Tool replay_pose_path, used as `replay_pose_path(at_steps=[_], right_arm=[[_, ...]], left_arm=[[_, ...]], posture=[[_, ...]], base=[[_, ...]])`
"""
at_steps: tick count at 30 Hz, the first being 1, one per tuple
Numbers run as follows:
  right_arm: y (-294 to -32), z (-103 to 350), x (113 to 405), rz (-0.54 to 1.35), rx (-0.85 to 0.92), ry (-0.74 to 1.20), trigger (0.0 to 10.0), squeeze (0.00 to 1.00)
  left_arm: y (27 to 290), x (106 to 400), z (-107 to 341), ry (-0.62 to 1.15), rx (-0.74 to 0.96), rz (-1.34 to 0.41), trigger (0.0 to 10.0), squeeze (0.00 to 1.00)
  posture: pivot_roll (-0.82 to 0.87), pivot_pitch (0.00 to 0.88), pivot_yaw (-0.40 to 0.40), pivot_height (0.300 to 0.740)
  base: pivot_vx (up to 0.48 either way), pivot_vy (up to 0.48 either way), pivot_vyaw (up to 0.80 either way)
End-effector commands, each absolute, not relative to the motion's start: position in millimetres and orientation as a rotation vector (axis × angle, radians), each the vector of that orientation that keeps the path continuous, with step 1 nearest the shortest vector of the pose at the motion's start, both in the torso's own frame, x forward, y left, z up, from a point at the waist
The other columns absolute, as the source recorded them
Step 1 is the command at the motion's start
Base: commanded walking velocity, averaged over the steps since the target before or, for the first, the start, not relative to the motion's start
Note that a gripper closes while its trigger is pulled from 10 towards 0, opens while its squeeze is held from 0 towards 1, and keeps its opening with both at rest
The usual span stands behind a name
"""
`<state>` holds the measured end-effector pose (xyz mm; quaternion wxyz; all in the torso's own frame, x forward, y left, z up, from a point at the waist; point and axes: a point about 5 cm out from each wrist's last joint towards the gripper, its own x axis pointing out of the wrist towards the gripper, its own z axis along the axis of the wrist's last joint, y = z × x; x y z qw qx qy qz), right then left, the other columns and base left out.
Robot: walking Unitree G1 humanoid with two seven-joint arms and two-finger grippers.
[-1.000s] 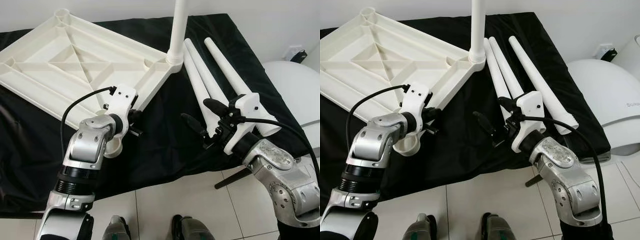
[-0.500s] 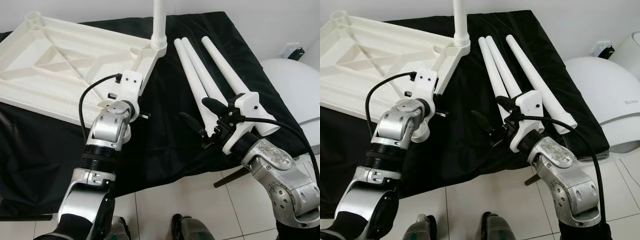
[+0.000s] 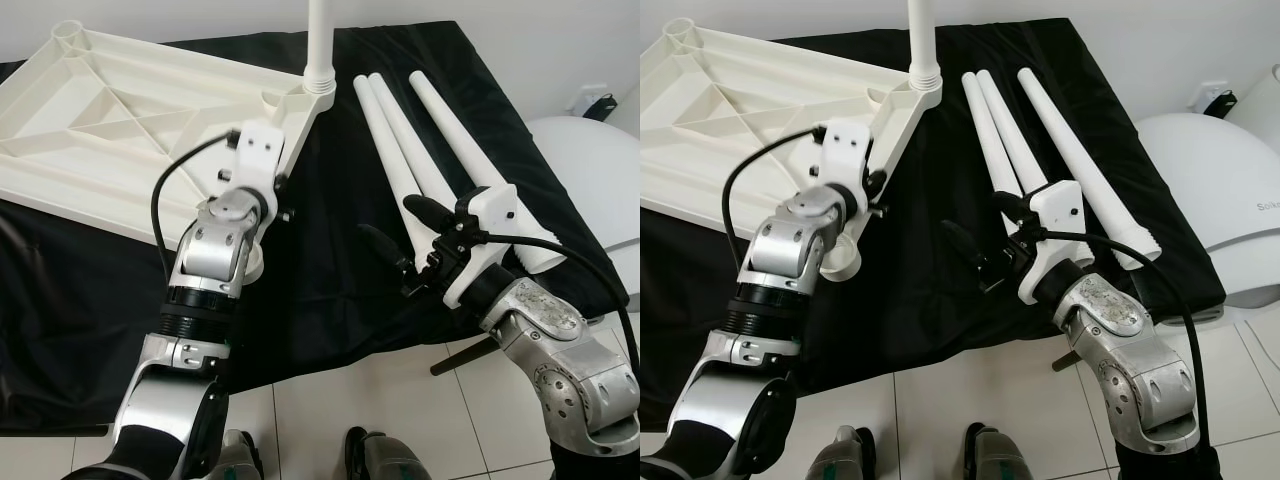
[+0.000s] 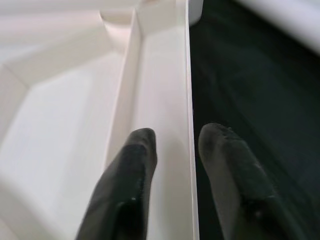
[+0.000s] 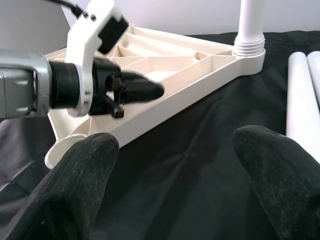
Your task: Building children table
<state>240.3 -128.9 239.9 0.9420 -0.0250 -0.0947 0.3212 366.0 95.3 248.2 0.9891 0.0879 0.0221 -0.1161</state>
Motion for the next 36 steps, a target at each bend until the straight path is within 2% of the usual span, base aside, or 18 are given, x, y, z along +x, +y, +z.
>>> replay_pose_path(at_steps=[1,3,4,5,11,15,23,32,36], right_arm=[[-127,240,239,0.662,-0.054,-0.201,10.0,0.00],[-127,240,239,0.661,-0.054,-0.202,10.0,0.00],[-128,240,240,0.658,-0.054,-0.209,10.0,0.00],[-127,240,240,0.654,-0.052,-0.212,10.0,0.00],[-126,239,241,0.652,-0.046,-0.218,10.0,0.00],[-126,241,243,0.652,-0.043,-0.226,10.0,0.00],[-127,241,245,0.655,-0.045,-0.234,10.0,0.00],[-129,243,245,0.654,-0.052,-0.238,10.0,0.00],[-130,244,246,0.654,-0.055,-0.242,10.0,0.00]], left_arm=[[96,361,254,-0.006,0.186,-0.257,10.0,1.00],[96,360,256,-0.015,0.175,-0.272,10.0,1.00],[96,355,261,-0.054,0.172,-0.307,10.0,0.77],[98,351,264,-0.073,0.183,-0.320,10.0,0.00],[113,345,265,-0.089,0.269,-0.294,10.0,0.00],[139,340,257,-0.054,0.390,-0.212,10.0,0.00],[171,331,239,0.047,0.582,-0.096,10.0,0.00],[177,323,230,0.083,0.687,-0.105,10.0,0.00],[176,320,225,0.092,0.783,-0.130,10.0,0.00]], posture=[[-0.01,0.227,0.033,0.740],[-0.01,0.227,0.033,0.740],[0.00,0.231,0.029,0.740],[0.00,0.230,0.026,0.740],[0.00,0.234,0.022,0.740],[0.01,0.235,0.014,0.740],[0.01,0.236,0.006,0.740],[0.01,0.235,-0.001,0.740],[0.00,0.231,-0.001,0.740]], base=[[0.000,0.000,0.00],[0.000,0.000,0.00],[0.000,0.000,0.00],[0.000,0.000,0.00],[0.000,0.000,0.00],[0.000,0.000,0.00],[0.000,0.000,0.00],[0.000,0.000,0.00],[0.000,0.000,0.00]])
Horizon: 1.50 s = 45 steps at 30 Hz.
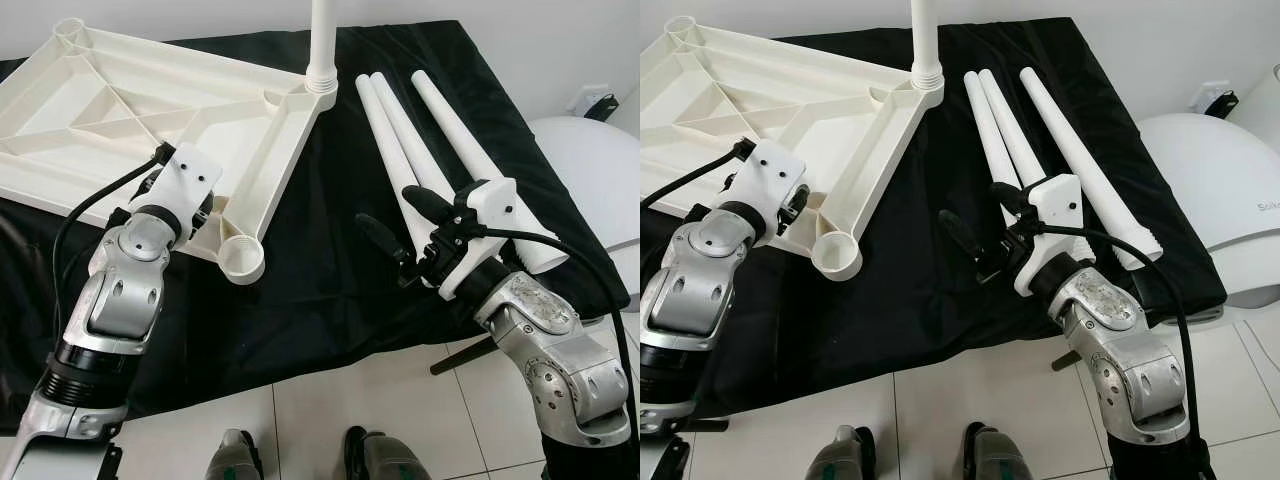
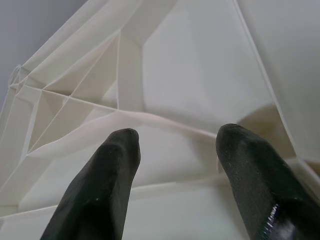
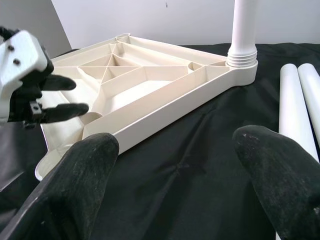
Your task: Building children table
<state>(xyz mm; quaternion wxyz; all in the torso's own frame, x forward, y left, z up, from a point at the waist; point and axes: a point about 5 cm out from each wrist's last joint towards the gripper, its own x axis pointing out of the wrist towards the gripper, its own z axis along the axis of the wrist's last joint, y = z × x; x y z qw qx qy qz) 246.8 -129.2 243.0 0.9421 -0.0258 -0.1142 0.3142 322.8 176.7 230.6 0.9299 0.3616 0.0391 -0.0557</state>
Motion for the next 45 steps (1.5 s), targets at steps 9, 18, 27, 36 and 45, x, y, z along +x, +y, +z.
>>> replay_pose_path(at_steps=[9,18,27,36,45], right_arm=[[-132,242,245,0.661,-0.060,-0.213,10.0,0.00],[-131,243,245,0.665,-0.062,-0.215,10.0,0.00],[-132,244,244,0.662,-0.062,-0.218,10.0,0.00],[-133,245,244,0.657,-0.065,-0.219,10.0,0.00],[-135,247,243,0.646,-0.066,-0.226,10.0,0.00]], left_arm=[[160,310,207,0.127,0.900,-0.259,10.0,0.00],[139,308,204,0.114,0.885,-0.345,10.0,0.00],[118,306,195,0.121,0.874,-0.449,10.0,0.00],[98,305,189,0.131,0.840,-0.527,10.0,0.00],[82,304,184,0.135,0.823,-0.573,10.0,0.00]], posture=[[0.00,0.227,0.000,0.740],[0.00,0.220,0.006,0.740],[-0.01,0.215,0.011,0.740],[-0.02,0.226,0.015,0.740],[-0.03,0.232,0.022,0.740]], base=[[0.000,0.000,0.00],[0.000,0.000,0.00],[0.000,0.000,0.00],[0.000,0.000,0.00],[0.000,0.000,0.00]])
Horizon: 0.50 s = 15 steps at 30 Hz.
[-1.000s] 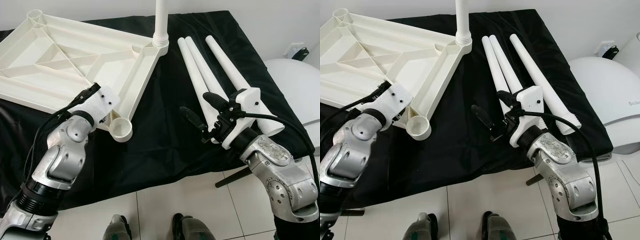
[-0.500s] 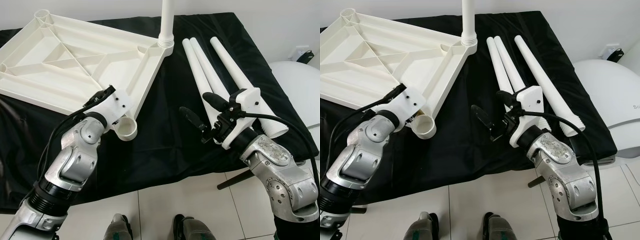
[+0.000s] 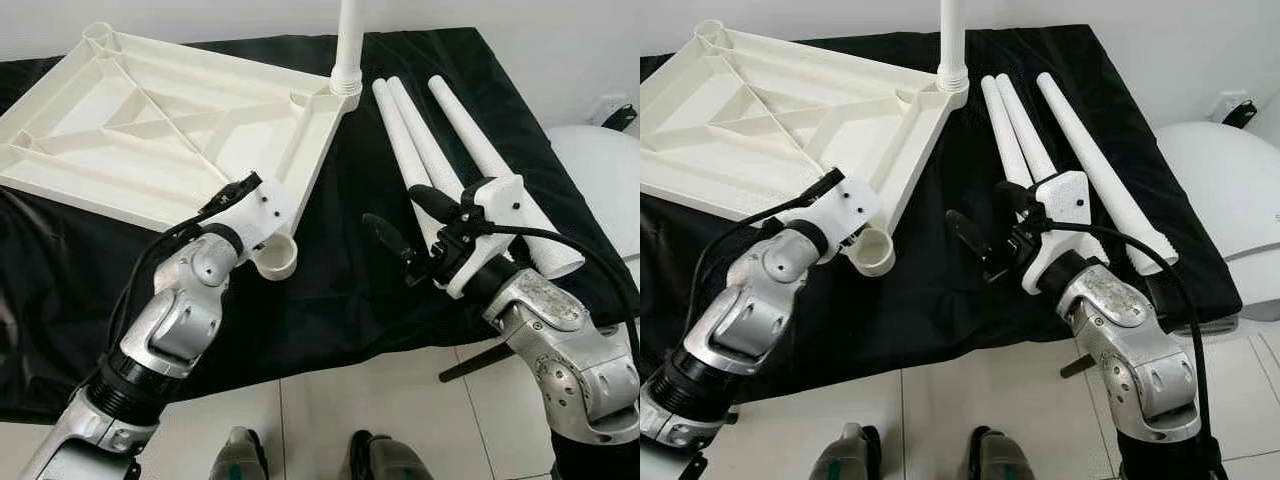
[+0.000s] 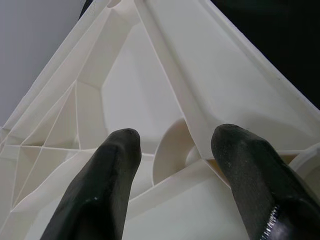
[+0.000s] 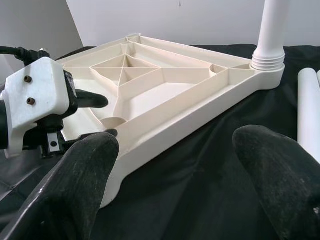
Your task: Building children table
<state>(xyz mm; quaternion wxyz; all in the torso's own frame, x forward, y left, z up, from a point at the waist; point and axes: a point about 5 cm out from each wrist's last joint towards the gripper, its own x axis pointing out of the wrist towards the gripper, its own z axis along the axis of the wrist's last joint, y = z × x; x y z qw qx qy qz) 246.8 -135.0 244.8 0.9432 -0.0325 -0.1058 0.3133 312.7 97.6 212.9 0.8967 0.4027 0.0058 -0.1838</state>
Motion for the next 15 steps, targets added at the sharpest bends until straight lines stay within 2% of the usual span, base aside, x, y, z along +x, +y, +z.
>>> replay_pose_path(at_steps=[1,15], right_arm=[[-135,247,243,0.646,-0.066,-0.226,10.0,0.00],[-135,249,243,0.637,-0.062,-0.235,10.0,0.00]], left_arm=[[82,304,184,0.135,0.823,-0.573,10.0,0.00],[53,308,188,0.106,0.771,-0.609,10.0,0.00]], posture=[[-0.03,0.232,0.022,0.740],[-0.03,0.234,0.026,0.740]], base=[[0.000,0.000,0.00],[0.000,0.000,0.00]])
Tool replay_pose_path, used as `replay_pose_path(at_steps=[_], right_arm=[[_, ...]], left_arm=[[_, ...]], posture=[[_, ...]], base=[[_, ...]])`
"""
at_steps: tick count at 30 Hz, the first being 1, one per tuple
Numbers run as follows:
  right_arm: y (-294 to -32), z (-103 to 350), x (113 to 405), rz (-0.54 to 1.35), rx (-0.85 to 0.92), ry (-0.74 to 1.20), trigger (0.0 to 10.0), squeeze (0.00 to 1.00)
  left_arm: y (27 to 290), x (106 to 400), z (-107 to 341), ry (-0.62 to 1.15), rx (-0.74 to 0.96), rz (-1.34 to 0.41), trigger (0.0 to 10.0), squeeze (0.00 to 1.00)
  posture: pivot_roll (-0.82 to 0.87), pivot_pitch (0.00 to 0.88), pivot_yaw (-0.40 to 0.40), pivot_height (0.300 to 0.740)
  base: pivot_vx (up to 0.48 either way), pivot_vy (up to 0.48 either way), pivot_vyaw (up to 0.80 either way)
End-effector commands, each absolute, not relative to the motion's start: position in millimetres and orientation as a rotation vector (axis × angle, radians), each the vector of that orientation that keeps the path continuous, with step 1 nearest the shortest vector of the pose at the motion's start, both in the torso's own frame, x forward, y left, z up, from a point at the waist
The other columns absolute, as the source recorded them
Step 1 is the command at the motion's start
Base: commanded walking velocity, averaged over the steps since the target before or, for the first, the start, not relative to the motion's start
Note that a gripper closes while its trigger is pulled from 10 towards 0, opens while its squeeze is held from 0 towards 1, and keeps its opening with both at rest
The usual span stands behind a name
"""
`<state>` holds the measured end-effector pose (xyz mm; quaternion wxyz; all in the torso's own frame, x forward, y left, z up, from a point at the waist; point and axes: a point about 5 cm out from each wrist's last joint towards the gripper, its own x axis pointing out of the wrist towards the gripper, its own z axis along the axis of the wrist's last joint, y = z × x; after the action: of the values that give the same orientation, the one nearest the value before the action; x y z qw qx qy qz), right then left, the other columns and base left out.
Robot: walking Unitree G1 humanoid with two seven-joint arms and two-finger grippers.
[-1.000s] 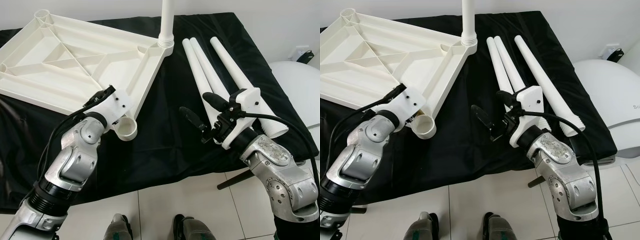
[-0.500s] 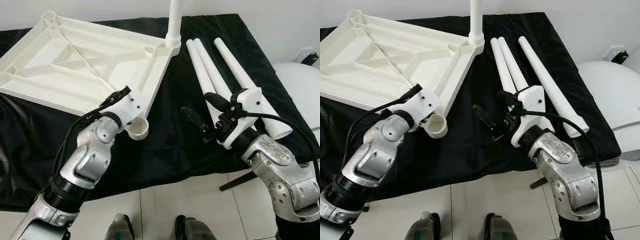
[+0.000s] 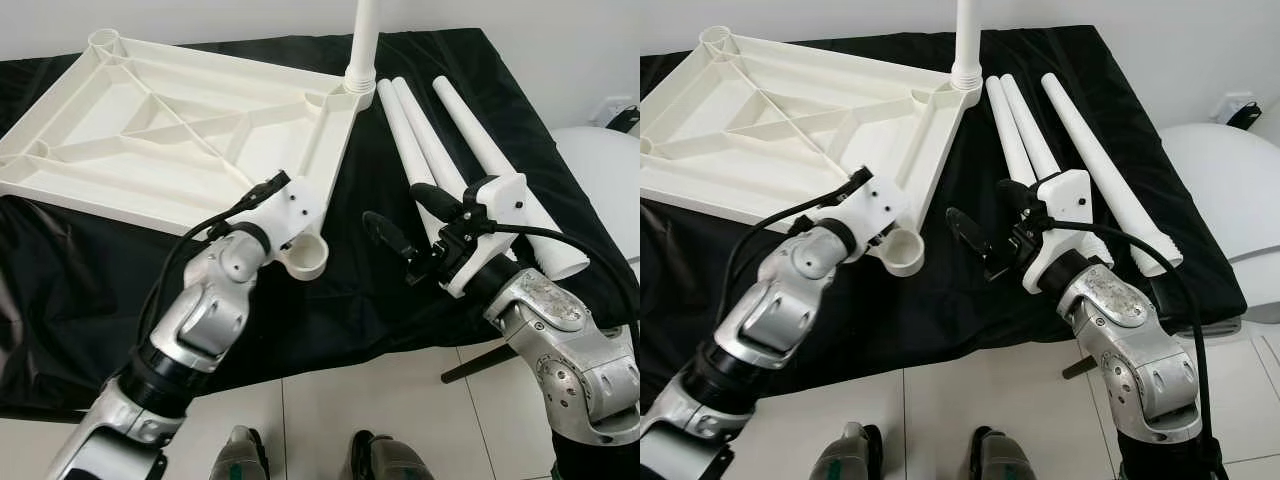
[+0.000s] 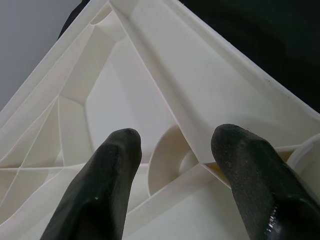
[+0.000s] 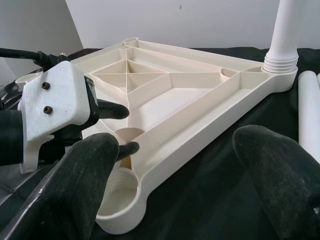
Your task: Building children table
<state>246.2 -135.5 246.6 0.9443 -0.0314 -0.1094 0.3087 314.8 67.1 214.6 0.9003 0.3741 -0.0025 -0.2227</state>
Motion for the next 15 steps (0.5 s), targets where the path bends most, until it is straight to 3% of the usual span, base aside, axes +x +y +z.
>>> replay_pose_path(at_steps=[1,15], right_arm=[[-134.5,249.7,243.2,0.638,-0.061,-0.236,10.0,0.00],[-134.7,250.7,242.8,0.630,-0.061,-0.246,10.0,0.00]], left_arm=[[51.0,308.6,188.7,0.105,0.766,-0.607,10.0,0.00],[43.7,315.1,191.3,0.091,0.745,-0.584,10.0,0.00]], posture=[[-0.03,0.235,0.026,0.740],[-0.03,0.237,0.025,0.740]], base=[[0.000,0.000,0.00],[0.000,0.000,0.00]])
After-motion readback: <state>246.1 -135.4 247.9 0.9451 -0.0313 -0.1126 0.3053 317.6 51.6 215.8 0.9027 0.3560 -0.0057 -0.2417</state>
